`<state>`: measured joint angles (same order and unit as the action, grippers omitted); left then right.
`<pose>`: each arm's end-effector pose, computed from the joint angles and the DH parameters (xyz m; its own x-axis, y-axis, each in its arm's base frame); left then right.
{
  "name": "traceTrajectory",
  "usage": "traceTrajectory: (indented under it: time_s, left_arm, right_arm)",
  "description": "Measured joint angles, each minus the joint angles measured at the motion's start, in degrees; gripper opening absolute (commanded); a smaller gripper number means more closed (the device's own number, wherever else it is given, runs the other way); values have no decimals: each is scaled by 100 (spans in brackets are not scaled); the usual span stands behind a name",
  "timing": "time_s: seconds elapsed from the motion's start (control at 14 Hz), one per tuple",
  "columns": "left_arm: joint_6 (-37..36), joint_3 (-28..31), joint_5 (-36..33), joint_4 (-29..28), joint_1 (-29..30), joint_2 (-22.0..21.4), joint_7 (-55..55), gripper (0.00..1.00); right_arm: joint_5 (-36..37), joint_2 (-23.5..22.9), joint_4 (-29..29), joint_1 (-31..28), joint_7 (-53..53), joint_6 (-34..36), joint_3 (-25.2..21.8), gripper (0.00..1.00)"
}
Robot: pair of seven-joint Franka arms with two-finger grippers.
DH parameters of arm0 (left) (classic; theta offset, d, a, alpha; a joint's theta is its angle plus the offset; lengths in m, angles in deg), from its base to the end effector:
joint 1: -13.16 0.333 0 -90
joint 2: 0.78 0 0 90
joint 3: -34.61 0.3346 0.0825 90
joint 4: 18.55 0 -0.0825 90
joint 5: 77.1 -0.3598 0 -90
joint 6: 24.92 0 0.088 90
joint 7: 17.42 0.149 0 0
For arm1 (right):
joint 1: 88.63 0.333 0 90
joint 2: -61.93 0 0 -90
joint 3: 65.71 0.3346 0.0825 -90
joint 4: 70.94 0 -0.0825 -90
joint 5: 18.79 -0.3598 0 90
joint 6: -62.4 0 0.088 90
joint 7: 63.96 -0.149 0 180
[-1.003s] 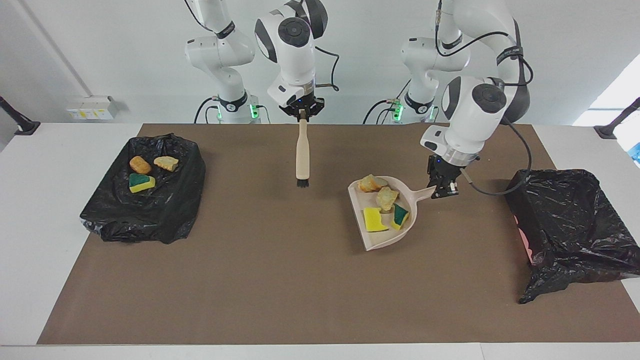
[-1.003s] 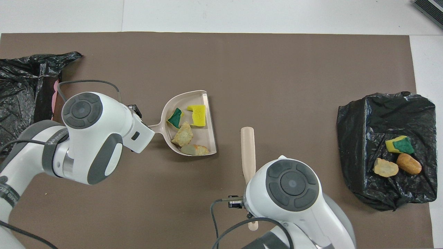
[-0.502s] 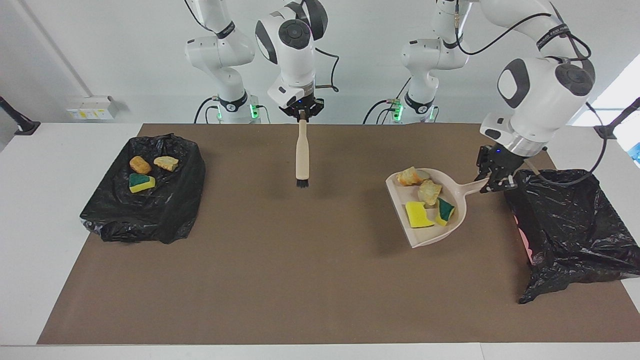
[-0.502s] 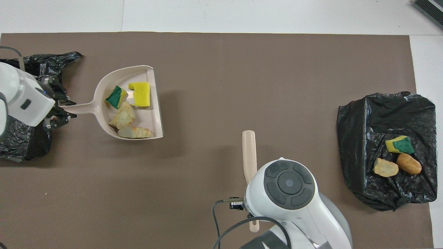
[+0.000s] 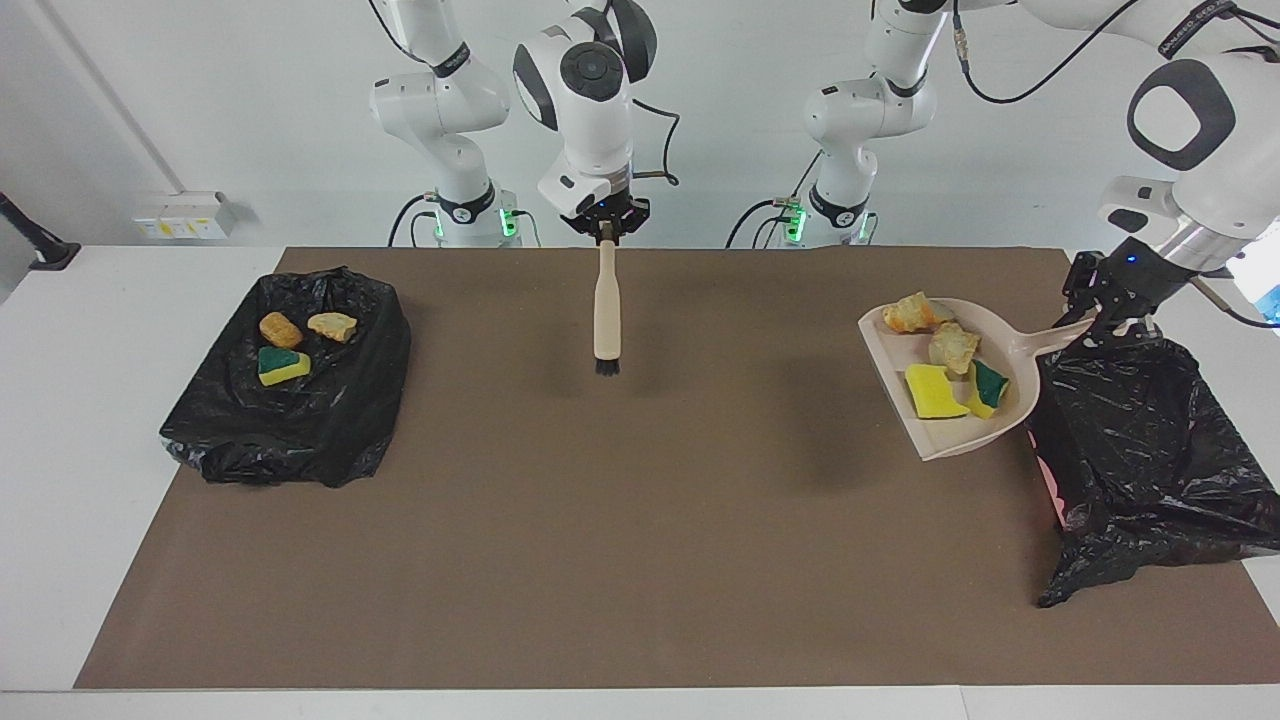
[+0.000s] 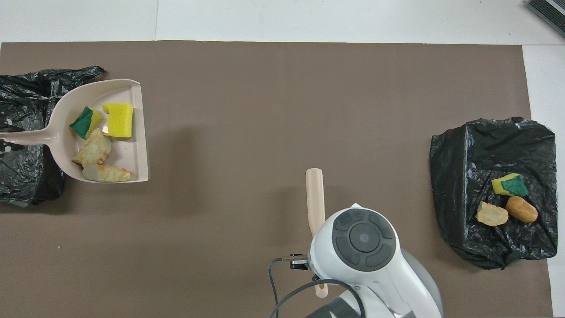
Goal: Sweep and dump trash in bin
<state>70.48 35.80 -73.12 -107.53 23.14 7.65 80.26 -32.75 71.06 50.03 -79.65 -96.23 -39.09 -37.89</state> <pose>0.5719 0.1023 0.5356 0.0692 -0.9952 0.0699 -0.9974 -0.0675 0.0261 0.3433 0.3035 0.4494 0.9687 -0.0031 -0.2481 -0.0085 -0.9998 -0.0205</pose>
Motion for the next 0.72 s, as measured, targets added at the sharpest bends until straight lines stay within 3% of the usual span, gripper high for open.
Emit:
traceTrajectory:
  time_s: [0.36,0.72]
  left_arm:
    - [296,28,-790,411,1047,272,768,0]
    - [1153,25,-2037,953,1385,821,973,0]
  right_arm:
    - [-95,-256,337,567,-707,-807,32,0]
    - [-98,-784,500,943,-1205,-1611,38,0]
